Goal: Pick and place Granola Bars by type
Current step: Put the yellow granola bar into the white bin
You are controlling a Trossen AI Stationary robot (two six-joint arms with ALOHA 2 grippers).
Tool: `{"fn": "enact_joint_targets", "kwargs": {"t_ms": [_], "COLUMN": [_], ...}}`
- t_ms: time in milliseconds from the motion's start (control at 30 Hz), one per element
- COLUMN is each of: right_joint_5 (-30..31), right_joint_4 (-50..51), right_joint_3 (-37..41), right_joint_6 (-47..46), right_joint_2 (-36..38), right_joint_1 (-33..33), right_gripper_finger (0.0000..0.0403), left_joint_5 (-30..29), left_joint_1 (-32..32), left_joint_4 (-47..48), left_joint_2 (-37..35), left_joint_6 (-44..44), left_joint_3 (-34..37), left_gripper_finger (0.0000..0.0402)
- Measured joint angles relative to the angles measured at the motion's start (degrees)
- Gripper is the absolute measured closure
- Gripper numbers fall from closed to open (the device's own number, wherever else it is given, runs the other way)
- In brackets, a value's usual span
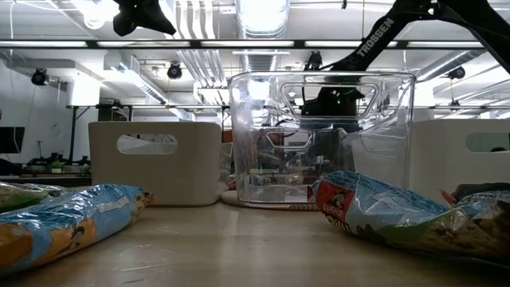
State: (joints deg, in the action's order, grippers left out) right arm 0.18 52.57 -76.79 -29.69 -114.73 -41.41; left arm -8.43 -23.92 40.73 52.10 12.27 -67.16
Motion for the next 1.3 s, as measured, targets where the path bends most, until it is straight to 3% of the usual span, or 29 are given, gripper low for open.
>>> {"fn": "enact_joint_targets", "kwargs": {"t_ms": [333, 633, 1000, 1300], "right_joint_5": [-0.2, -1.4, -5.4, -9.0], "right_joint_4": [1.5, 10.6, 18.9, 22.6], "right_joint_3": [0.0, -0.6, -0.7, -0.7], "right_joint_6": [0.1, -0.3, -0.3, 3.1], "right_joint_2": [7.7, 19.5, 36.2, 41.6], "right_joint_1": [0.0, 1.6, 9.8, 18.4], "right_gripper_finger": [0.0356, 0.0356, 0.0356, 0.0356], "left_joint_5": [0.0, 0.0, 1.4, 3.0], "left_joint_1": [0.0, 0.0, 0.0, 0.0], "left_joint_4": [0.0, 0.0, 0.0, 0.0], "left_joint_2": [0.0, -0.1, -0.3, -0.6], "left_joint_6": [0.2, 0.2, -0.1, -0.2], "left_joint_3": [0.0, 0.0, 0.0, 0.0], "left_gripper_finger": [0.0402, 0.0402, 0.0402, 0.0402]}}
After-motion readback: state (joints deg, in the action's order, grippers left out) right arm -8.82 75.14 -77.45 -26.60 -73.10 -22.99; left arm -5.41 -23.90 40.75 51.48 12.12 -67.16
